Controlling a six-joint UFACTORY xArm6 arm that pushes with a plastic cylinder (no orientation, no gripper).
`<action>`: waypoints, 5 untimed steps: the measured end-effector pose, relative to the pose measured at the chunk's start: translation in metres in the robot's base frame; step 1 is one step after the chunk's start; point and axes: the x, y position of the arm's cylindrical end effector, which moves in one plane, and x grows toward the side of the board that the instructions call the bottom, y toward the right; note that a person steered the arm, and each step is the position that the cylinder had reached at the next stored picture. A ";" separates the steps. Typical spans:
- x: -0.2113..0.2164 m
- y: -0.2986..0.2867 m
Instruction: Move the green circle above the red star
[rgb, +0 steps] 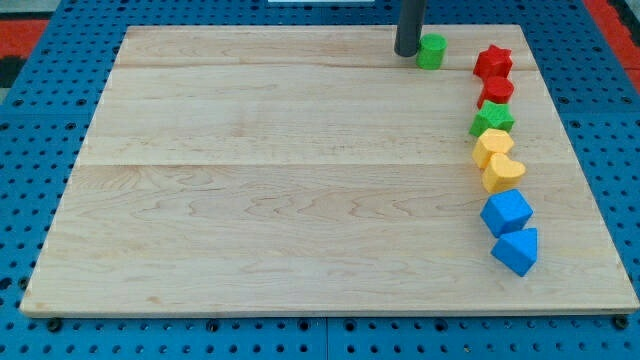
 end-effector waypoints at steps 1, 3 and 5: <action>0.050 -0.023; 0.002 0.069; -0.011 0.004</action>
